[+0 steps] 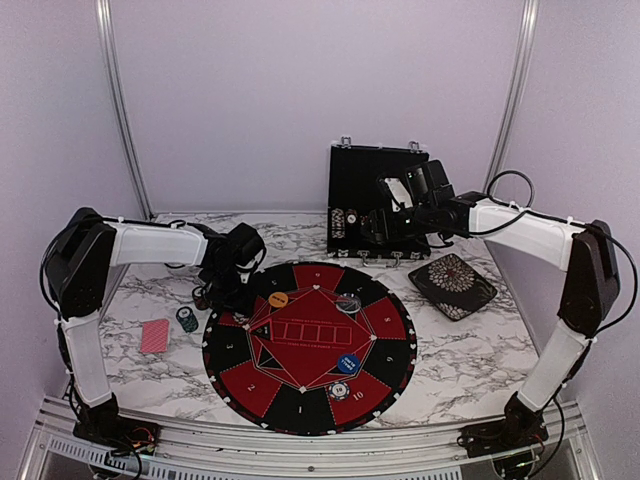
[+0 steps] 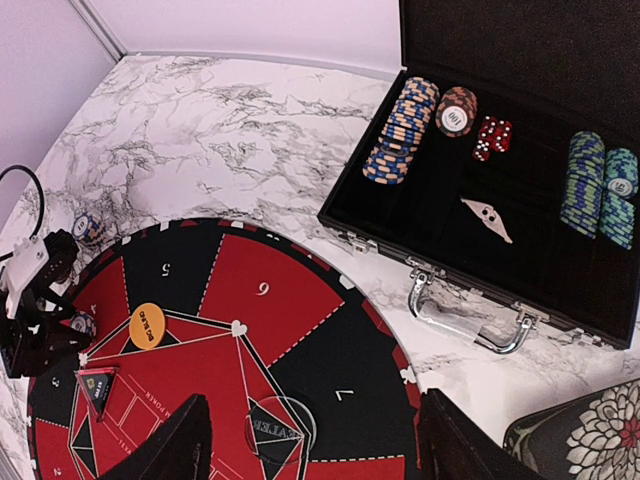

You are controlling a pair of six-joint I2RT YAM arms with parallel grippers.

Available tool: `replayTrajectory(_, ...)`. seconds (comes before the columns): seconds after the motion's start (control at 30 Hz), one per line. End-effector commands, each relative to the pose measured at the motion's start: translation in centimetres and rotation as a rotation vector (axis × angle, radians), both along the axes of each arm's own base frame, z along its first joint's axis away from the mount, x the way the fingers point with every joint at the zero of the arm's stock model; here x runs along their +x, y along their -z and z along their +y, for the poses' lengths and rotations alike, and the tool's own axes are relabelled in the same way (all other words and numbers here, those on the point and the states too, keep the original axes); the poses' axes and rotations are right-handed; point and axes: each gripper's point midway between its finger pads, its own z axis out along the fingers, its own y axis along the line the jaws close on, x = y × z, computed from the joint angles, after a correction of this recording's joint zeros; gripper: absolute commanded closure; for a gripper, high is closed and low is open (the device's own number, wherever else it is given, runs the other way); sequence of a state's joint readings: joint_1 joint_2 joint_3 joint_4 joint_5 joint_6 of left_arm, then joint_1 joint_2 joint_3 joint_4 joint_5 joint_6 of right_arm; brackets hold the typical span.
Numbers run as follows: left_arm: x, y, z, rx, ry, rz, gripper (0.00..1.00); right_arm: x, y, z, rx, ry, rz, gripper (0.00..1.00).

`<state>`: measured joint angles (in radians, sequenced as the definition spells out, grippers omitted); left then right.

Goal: Distribute texas hold em gaming equipment
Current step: Place the poker chips pile at the big blind area, then pick up the pile of poker chips from the center of the board.

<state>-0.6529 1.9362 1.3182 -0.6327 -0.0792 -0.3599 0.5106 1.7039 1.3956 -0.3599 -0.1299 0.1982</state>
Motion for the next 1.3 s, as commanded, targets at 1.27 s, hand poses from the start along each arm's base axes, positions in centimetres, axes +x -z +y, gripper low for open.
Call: replayTrajectory(1.27,9.7,-3.7,6.7,0.001,-0.116,-0.044,0.36,0.2,-0.7,-0.4,0.014,0.011,-0.007,0.32)
